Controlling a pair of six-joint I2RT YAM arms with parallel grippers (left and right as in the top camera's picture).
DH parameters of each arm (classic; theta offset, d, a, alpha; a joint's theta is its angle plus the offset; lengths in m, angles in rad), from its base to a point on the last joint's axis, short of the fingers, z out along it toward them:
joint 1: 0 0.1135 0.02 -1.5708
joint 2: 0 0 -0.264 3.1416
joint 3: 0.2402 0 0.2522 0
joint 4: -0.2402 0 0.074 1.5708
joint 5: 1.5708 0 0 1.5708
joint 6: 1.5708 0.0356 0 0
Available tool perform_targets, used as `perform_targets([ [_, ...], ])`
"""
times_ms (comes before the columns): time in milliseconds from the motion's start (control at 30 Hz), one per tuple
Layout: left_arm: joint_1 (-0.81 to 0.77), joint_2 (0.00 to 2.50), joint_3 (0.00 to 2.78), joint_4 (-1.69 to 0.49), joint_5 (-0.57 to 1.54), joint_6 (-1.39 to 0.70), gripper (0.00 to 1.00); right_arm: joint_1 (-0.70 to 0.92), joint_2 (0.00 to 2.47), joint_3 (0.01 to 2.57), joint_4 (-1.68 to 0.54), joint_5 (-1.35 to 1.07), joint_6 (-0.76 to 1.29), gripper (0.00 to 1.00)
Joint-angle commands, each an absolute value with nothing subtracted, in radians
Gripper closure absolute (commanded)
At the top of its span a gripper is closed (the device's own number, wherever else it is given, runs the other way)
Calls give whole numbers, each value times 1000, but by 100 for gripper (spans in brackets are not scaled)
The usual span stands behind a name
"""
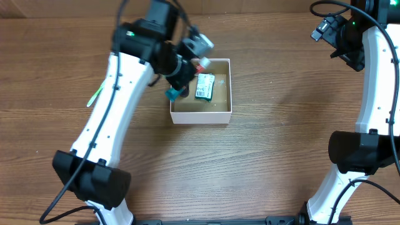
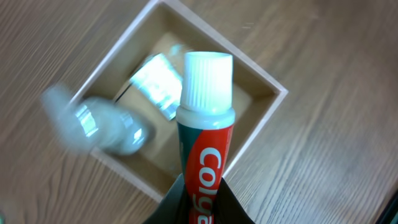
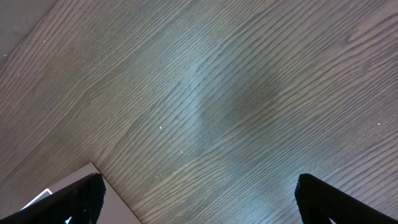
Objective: Pack container
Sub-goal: 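Lower the toothpaste tube into the box front and release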
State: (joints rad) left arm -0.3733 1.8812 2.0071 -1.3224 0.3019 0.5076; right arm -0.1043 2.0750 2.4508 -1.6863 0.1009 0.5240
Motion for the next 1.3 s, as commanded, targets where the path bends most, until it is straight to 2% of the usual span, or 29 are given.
perform_targets([
  [0, -436, 1899, 2021, -1326, 228, 636, 85, -107, 2067, 2458, -1682, 100, 523, 0],
  [167, -474, 1956, 2005, -1331, 199, 720, 78, -107, 2067, 2458, -1682, 100, 523, 0],
  [467, -476, 2122, 2003, -1331, 187, 764, 83, -107, 2067, 2458, -1682, 100, 523, 0],
  [600, -476, 2153, 2004, -1331, 184, 763, 82, -107, 2067, 2458, -1682, 100, 524, 0],
  [933, -492, 2091, 2009, -1333, 183, 705, 70, -107, 2067, 2458, -1682, 100, 523, 0],
  [1100, -483, 2034, 2009, -1334, 171, 603, 57, -107, 2067, 2458, -1682, 100, 523, 0],
  [1267, -455, 1970, 2009, -1331, 137, 497, 50, -107, 2067, 2458, -1682, 100, 523, 0],
])
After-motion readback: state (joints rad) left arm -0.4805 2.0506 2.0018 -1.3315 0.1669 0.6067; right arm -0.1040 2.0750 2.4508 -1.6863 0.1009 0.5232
